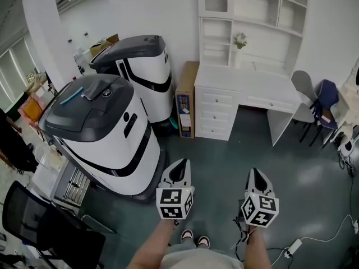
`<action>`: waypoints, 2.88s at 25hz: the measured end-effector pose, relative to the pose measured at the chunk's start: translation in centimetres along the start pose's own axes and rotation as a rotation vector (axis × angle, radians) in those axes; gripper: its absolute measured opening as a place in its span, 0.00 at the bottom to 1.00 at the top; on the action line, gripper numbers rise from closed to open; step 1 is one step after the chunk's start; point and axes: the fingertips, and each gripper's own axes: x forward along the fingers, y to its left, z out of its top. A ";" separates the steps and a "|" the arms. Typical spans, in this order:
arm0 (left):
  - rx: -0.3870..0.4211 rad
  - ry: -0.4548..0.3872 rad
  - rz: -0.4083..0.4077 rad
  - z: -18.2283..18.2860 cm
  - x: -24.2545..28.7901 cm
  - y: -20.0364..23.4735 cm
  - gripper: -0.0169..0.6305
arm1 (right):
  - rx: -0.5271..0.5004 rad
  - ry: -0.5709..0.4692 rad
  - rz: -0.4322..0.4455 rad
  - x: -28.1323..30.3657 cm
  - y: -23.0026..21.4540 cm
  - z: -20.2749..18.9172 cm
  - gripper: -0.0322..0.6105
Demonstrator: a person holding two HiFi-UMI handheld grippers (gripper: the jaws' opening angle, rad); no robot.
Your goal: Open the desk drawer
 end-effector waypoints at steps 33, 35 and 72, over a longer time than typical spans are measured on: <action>-0.028 0.093 -0.068 -3.7 8.0 5.1 0.21 | 0.056 0.094 -0.172 5.3 -1.3 -3.7 0.06; -0.026 0.096 -0.066 -3.9 9.1 5.1 0.21 | 0.061 0.103 -0.180 6.2 -2.1 -3.9 0.06; 0.022 0.124 0.073 -0.6 37.0 3.9 0.21 | 0.105 0.152 -0.030 34.7 -16.2 2.0 0.06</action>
